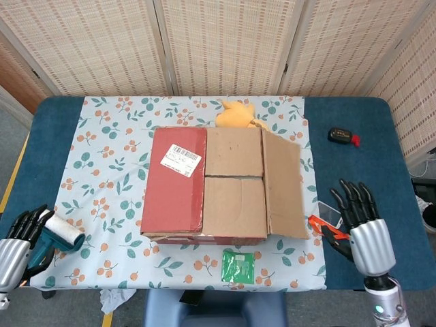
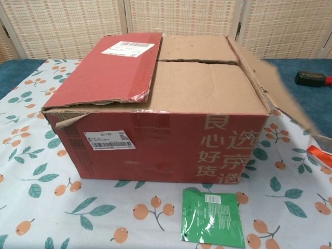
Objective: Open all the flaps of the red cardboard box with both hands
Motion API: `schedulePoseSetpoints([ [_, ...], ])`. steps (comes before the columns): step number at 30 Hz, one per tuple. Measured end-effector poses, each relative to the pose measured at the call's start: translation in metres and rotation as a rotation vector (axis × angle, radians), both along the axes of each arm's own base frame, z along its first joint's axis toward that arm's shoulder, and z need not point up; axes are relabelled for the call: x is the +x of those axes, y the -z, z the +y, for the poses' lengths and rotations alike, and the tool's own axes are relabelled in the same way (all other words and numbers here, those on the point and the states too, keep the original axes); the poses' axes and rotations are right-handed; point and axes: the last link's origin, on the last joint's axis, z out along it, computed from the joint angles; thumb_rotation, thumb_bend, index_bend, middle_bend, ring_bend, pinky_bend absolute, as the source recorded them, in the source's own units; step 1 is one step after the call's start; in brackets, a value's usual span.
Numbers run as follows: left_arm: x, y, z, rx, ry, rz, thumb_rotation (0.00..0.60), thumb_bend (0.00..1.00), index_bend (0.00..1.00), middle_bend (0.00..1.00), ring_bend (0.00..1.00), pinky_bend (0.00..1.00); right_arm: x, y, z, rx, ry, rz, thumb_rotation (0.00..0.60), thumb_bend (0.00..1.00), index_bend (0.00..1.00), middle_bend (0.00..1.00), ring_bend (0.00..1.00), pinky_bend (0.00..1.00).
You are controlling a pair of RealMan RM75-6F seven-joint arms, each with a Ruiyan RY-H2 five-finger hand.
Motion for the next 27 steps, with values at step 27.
schedulePoseSetpoints([
  [27,0.109,0.068,0.003,-0.217,0.176,-0.102,0.600,0.42,0.00,0.00,0.00,0.04,-0.065,-0.018,0.027,0.174,0.090,0.020,0.600,0.37,0.00,0.00,0.00,0.00],
])
